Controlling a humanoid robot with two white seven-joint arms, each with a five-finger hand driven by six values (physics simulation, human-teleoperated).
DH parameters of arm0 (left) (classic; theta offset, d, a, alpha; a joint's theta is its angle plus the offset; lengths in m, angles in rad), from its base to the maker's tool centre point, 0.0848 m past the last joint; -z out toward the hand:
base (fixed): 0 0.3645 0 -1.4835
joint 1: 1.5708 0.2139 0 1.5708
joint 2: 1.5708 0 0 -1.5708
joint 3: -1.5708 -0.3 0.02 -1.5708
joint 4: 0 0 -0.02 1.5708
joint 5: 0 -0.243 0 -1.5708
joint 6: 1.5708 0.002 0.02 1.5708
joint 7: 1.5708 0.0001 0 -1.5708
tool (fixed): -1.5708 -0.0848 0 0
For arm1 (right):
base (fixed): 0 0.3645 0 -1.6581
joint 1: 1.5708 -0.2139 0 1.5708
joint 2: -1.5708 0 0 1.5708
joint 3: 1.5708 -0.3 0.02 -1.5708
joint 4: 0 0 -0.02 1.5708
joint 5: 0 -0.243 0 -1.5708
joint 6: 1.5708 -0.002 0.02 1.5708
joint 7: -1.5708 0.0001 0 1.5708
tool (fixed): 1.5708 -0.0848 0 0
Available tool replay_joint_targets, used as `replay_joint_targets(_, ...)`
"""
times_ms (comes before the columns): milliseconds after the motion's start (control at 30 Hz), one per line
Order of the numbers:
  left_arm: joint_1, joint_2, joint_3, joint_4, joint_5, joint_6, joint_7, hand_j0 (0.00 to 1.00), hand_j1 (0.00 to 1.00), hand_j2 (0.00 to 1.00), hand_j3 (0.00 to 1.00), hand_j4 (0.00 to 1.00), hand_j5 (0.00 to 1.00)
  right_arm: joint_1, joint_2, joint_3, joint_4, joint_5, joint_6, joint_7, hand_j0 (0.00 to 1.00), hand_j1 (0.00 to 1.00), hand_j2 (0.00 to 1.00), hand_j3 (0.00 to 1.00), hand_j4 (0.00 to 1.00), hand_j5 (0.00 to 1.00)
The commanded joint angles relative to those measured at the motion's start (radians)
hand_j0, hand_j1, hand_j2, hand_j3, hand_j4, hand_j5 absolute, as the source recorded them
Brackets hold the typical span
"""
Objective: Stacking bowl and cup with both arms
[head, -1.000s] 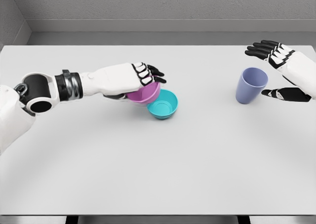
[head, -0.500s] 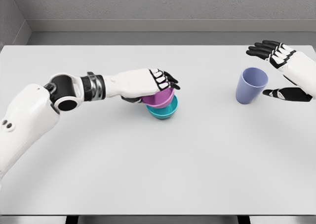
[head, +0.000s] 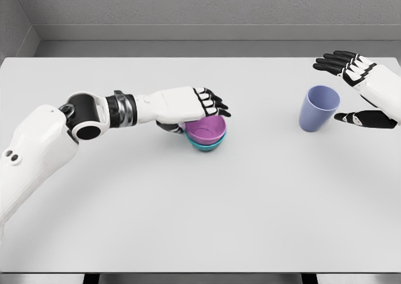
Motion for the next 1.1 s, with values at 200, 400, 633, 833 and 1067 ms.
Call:
replay_joint_targets(200, -0.009, 0.01, 0.003, -0.032, 0.012, 0.002, 0.002, 1.0, 1.0, 1.0, 1.0, 1.0, 1.0, 0.0, -0.005, 0.0, -0.001, -0.006, 0.0, 0.0, 1.0, 1.0, 1.0, 1.0, 1.0, 1.0)
replay_joint_targets(400, 0.0, 0.138, 0.003, -0.109, 0.072, 0.002, 0.002, 1.0, 1.0, 1.0, 1.0, 1.0, 1.0, 0.003, -0.015, -0.002, 0.001, -0.006, 0.0, -0.001, 1.0, 1.0, 1.0, 1.0, 1.0, 1.0)
replay_joint_targets(633, 0.049, 0.43, 0.09, -0.089, 0.342, 0.002, 0.007, 1.0, 1.0, 1.0, 1.0, 1.0, 1.0, 0.011, -0.051, -0.059, 0.001, -0.005, 0.0, 0.052, 1.0, 1.0, 1.0, 1.0, 1.0, 1.0)
replay_joint_targets(833, 0.083, 0.501, 0.101, -0.034, 0.382, 0.002, 0.008, 1.0, 1.0, 1.0, 1.0, 1.0, 1.0, -0.074, -0.055, -0.255, -0.001, -0.006, 0.0, 0.691, 1.0, 1.0, 1.0, 1.0, 1.0, 1.0)
replay_joint_targets(1067, 0.091, 0.507, 0.112, 0.003, 0.376, 0.002, 0.008, 1.0, 1.0, 1.0, 1.0, 1.0, 1.0, -0.195, -0.032, -0.103, -0.001, 0.0, 0.0, 0.691, 1.0, 1.0, 1.0, 1.0, 1.0, 1.0)
